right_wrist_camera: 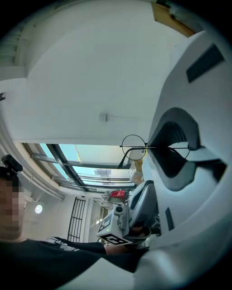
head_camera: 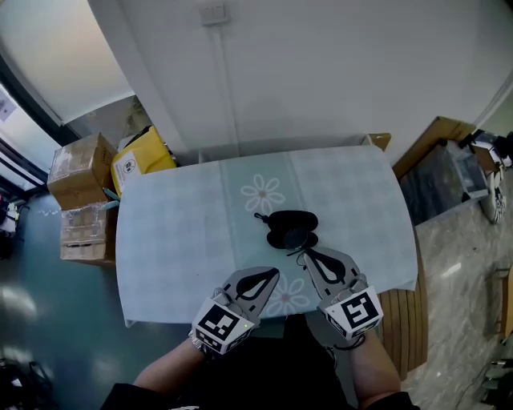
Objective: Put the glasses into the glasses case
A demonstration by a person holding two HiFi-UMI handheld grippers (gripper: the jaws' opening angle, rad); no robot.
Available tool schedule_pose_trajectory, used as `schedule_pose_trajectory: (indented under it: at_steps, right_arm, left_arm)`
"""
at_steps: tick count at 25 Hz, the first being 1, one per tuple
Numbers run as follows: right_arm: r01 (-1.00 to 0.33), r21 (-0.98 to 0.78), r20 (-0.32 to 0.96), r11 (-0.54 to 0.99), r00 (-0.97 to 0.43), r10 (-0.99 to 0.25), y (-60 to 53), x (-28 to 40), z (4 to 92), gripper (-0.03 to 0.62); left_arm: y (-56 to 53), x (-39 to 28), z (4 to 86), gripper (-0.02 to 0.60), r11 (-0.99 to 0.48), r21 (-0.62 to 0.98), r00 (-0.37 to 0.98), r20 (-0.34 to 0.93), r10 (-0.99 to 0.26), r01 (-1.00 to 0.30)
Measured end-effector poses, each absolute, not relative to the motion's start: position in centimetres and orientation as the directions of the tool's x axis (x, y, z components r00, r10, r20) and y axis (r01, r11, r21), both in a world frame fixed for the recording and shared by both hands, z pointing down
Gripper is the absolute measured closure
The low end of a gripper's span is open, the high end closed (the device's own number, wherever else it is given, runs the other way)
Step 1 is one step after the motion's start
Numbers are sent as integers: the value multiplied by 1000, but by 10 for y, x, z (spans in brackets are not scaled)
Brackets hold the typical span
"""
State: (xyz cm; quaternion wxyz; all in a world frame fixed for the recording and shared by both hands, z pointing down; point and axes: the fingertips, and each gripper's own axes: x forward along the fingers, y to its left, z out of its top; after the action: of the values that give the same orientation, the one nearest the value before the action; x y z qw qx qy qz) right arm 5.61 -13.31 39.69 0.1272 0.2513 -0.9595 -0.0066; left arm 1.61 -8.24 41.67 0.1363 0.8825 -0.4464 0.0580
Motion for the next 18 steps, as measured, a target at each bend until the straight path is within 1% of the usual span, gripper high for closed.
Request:
schedule_pose_trajectory:
  at_steps: [8,13,18]
  right_arm:
    - [-299,47,332,953,-895,-298,-176,62,434,566]
    - [-201,14,385,980,-903,-191,-187,59,468,566]
    - [-98,18,420,995,-902,-97,-193,55,491,566]
  left_arm:
    - [-115,28,437,555,-442,228,493,285,-822,-868]
    - [-116,36,451,555,-401,215,452,316,-834,-891]
    - [-118,41,463,555,-327,199,378,328,-866,-924]
